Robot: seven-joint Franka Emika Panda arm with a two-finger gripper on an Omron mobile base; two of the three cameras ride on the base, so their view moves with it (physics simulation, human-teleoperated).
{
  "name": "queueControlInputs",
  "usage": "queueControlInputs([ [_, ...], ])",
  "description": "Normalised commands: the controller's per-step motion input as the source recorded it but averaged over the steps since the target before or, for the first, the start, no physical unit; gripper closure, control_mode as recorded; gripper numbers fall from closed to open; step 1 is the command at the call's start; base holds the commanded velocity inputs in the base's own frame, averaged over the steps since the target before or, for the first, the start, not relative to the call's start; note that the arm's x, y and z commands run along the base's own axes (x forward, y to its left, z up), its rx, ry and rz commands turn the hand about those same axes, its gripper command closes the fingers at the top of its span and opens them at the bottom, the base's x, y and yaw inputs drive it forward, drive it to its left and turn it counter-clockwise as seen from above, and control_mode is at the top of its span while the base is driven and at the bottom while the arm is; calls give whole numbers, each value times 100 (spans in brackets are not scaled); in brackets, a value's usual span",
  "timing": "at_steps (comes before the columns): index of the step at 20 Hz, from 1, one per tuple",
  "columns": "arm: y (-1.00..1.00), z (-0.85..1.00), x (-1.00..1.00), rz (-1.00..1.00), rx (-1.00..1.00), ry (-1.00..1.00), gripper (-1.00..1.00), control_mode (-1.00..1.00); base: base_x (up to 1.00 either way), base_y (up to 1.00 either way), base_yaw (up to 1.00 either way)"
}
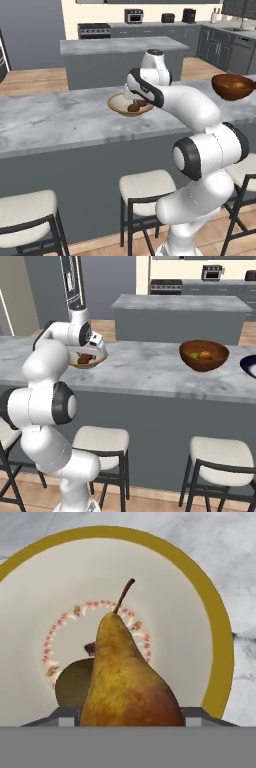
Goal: Take the fruits from the plate on the dining counter and place two fruits in each bowl.
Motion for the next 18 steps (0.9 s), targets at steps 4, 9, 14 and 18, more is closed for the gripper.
queueControlInputs([
  [4,0,1,0,0,0,0,-100,-100,0,0,0],
  [9,0,28,-22,-1,-1,0,-100,-100,0,0,0],
  [14,0,38,-55,-5,-3,-1,-100,-100,0,0,0],
  [18,0,37,-65,-5,-2,0,-100,-100,0,0,0],
])
